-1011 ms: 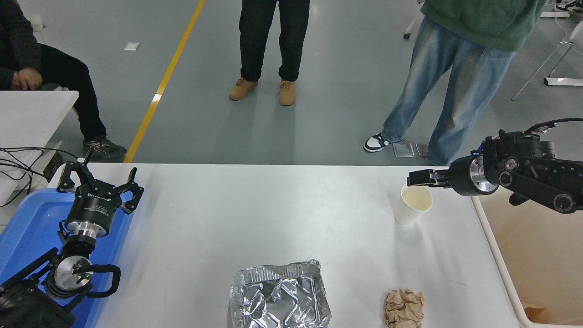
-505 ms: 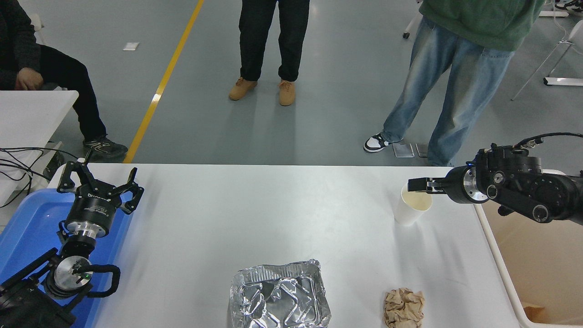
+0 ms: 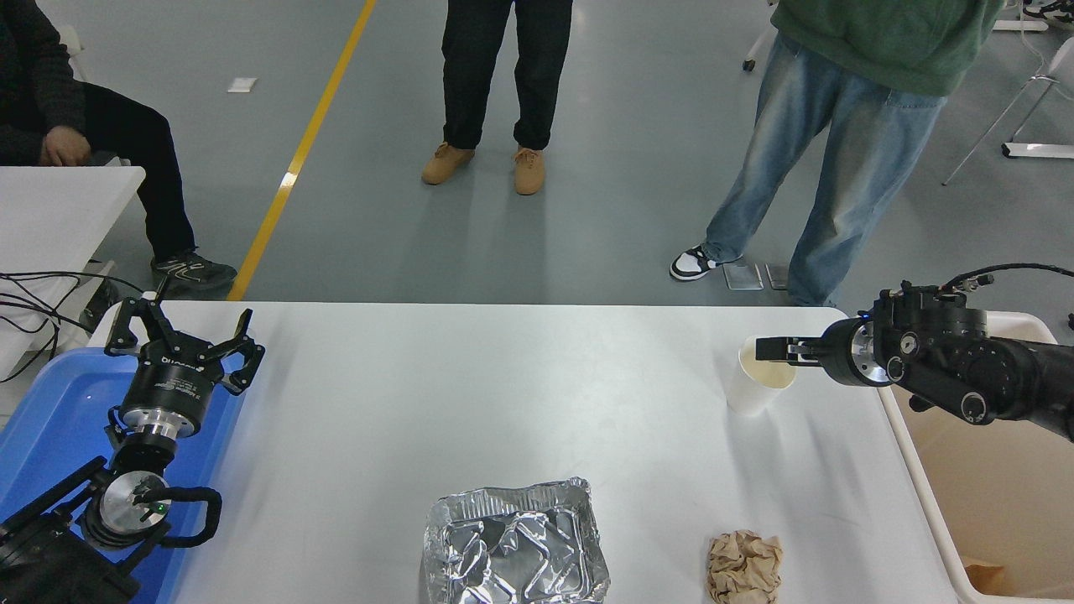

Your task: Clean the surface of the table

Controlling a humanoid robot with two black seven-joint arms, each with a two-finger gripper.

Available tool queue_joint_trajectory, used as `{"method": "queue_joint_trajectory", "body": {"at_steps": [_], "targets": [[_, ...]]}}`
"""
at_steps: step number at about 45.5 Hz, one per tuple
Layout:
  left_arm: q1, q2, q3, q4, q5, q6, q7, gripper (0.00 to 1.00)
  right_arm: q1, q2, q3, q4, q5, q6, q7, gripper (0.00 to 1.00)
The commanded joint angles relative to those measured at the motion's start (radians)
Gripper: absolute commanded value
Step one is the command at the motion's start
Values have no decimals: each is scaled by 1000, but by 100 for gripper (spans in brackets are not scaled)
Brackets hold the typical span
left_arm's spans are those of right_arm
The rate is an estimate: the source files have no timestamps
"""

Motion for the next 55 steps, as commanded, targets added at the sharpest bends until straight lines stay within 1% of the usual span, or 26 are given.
{"method": "queue_joint_trajectory", "body": {"at_steps": [1, 7, 16, 55], "targets": [[0, 0, 0, 0, -1, 0, 0, 99, -24, 40, 0, -37, 1, -14, 0, 100], [0, 0, 0, 0, -1, 0, 0, 99, -44, 63, -2, -54, 1, -37, 1, 100], [0, 0, 0, 0, -1, 0, 0, 99, -52, 103, -2, -119, 1, -37, 1, 100], [0, 0, 0, 0, -1, 0, 0, 99, -75, 126, -2, -158, 1, -48, 6, 99]]}}
